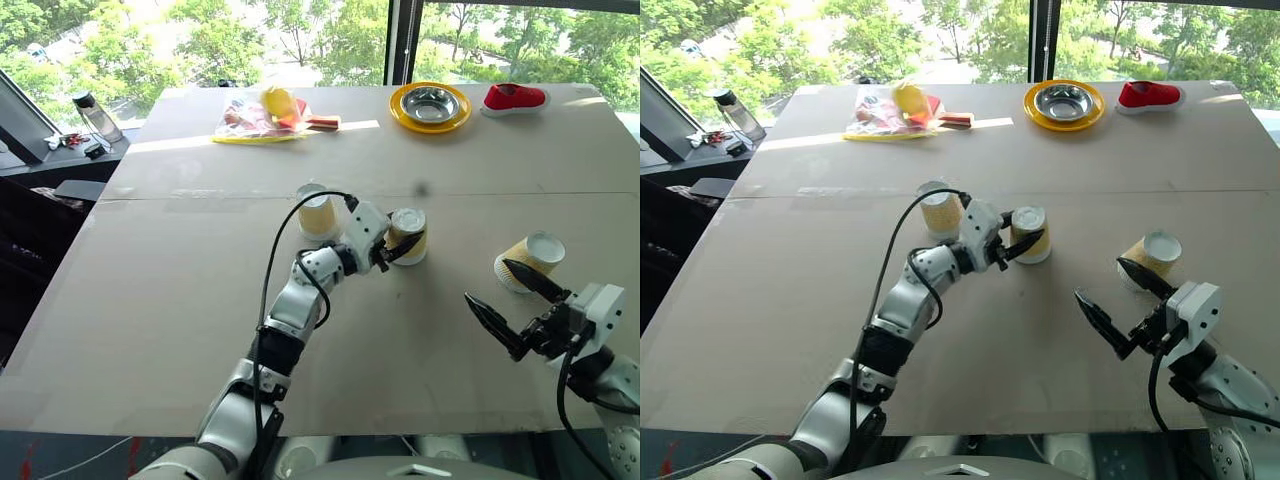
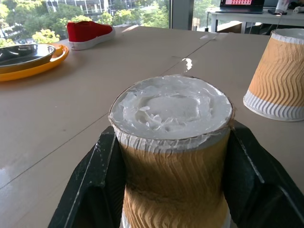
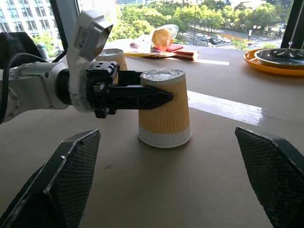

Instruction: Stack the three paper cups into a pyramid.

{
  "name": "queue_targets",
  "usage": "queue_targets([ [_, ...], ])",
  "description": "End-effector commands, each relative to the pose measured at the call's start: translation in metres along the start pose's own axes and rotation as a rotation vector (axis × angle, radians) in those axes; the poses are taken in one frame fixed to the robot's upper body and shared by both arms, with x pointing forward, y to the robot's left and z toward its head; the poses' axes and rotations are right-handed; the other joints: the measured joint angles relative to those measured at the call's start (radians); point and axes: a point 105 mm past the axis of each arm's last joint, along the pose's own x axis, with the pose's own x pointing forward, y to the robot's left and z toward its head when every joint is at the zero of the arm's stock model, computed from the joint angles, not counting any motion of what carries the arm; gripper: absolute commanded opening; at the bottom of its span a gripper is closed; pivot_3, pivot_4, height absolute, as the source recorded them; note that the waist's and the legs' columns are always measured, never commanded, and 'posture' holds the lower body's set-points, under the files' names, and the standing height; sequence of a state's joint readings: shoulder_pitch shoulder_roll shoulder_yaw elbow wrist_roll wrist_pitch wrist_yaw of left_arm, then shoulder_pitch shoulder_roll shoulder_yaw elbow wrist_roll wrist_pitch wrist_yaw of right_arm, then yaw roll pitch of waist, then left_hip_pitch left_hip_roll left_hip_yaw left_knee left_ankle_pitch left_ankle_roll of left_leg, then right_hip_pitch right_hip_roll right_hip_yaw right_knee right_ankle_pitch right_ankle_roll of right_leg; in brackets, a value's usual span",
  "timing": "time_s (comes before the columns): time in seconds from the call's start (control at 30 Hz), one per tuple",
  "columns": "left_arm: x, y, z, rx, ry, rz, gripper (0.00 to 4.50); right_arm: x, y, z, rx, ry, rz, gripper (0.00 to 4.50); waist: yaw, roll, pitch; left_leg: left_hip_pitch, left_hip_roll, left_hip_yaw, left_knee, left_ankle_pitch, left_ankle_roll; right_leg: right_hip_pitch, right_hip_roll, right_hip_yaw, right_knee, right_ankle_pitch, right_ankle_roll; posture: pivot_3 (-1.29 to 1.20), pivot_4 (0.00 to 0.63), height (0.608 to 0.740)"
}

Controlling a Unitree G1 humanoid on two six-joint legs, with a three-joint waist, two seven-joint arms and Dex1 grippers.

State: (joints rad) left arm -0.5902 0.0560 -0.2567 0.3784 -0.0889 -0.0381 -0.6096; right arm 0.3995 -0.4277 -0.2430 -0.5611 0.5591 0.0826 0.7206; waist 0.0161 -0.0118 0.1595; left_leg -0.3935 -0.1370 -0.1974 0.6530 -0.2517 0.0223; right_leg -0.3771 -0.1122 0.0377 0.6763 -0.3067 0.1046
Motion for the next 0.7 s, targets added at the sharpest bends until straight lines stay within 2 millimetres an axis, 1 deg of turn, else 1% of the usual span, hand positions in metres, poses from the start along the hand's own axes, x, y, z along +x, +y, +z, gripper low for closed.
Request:
queue_targets([
  [0.03,0.014,0.0,0.007,0.021,-0.023,0.005,2.07,0.002,0.006,0.011,-0.03,-0.048,-0.007,4.5,-0.001,0.0,0.0,0.0,0.0,0.001,0.0,0.0,0.0,0.0,0.0,0.001,0.0,0.0,0.001,0.0,0.15,0.732],
  [0.1,0.018,-0.002,0.011,0.006,-0.048,-0.005,2.07,0.003,0.006,0.011,-0.029,-0.053,-0.014,4.5,-0.005,0.0,0.0,0.001,0.0,0.002,0.0,0.0,0.0,0.0,0.0,0.002,0.001,0.001,0.001,0.0,0.15,0.732],
  [0.13,0.019,-0.003,0.014,0.003,-0.066,-0.012,3.07,0.003,0.007,0.011,-0.03,-0.054,-0.015,4.5,-0.005,0.0,0.0,0.001,0.0,0.002,0.0,0.0,0.0,0.0,0.0,0.003,0.001,0.001,0.001,0.0,0.15,0.732],
  [0.17,0.019,-0.003,0.017,0.001,-0.078,-0.017,3.37,0.003,0.007,0.011,-0.031,-0.054,-0.016,4.5,-0.005,0.0,0.0,0.001,0.0,0.002,0.0,0.0,0.0,0.0,0.0,0.003,0.001,0.001,0.001,0.0,0.15,0.732],
  [0.23,0.016,-0.002,0.022,0.015,-0.103,-0.015,4.27,0.003,0.007,0.011,-0.033,-0.056,-0.017,4.5,-0.005,0.0,0.0,0.0,0.0,0.002,0.0,0.0,0.0,-0.001,0.001,0.003,0.001,0.001,0.001,0.0,0.15,0.732],
  [0.27,0.012,-0.002,0.025,0.021,-0.112,-0.016,4.41,0.003,0.007,0.012,-0.034,-0.056,-0.017,4.5,-0.005,0.0,0.0,0.0,0.001,0.002,0.0,0.0,0.0,-0.001,0.001,0.003,0.0,0.001,0.001,0.0,0.15,0.732],
  [0.3,0.009,-0.002,0.028,0.025,-0.128,-0.02,4.41,0.002,0.007,0.012,-0.035,-0.057,-0.016,4.5,-0.005,0.0,0.0,0.0,0.001,0.002,0.0,0.0,0.0,-0.002,0.001,0.003,0.0,0.001,0.001,0.0,0.15,0.732],
  [0.37,-0.005,-0.004,0.038,0.031,-0.168,-0.035,4.41,0.002,0.008,0.012,-0.039,-0.059,-0.007,4.5,-0.009,0.0,0.0,0.0,0.001,0.002,-0.001,0.0,0.0,-0.002,0.001,0.004,0.0,0.001,0.001,0.0,0.15,0.732],
  [0.43,-0.027,-0.004,0.051,0.032,-0.226,-0.036,4.41,0.003,0.008,0.013,-0.046,-0.067,0.006,4.5,-0.012,0.0,0.0,0.0,0.001,0.002,-0.001,0.0,0.0,-0.002,0.002,0.004,0.0,0.001,0.001,0.0,0.15,0.732],
  [0.57,-0.084,-0.007,0.072,0.048,-0.325,0.02,4.41,0.006,0.012,0.017,-0.039,-0.09,0.047,4.5,-0.022,0.002,-0.001,0.001,0.002,0.002,-0.001,0.0,0.0,-0.002,0.002,0.005,0.001,0.001,0.001,0.0,0.15,0.732],
  [0.63,-0.112,-0.005,0.073,0.044,-0.335,0.101,4.41,0.008,0.016,0.021,-0.028,-0.12,0.092,4.5,-0.025,0.003,-0.002,0.002,0.003,0.003,-0.001,0.0,0.0,-0.002,0.002,0.006,0.001,0.001,0.001,0.0,0.15,0.732],
  [0.7,-0.134,0.001,0.063,0.042,-0.286,0.201,4.41,0.01,0.018,0.023,-0.029,-0.131,0.124,4.5,-0.019,0.003,-0.002,0.002,0.003,0.003,-0.001,0.0,0.0,-0.001,0.002,0.006,0.001,0.001,0.001,0.0,0.15,0.732],
])
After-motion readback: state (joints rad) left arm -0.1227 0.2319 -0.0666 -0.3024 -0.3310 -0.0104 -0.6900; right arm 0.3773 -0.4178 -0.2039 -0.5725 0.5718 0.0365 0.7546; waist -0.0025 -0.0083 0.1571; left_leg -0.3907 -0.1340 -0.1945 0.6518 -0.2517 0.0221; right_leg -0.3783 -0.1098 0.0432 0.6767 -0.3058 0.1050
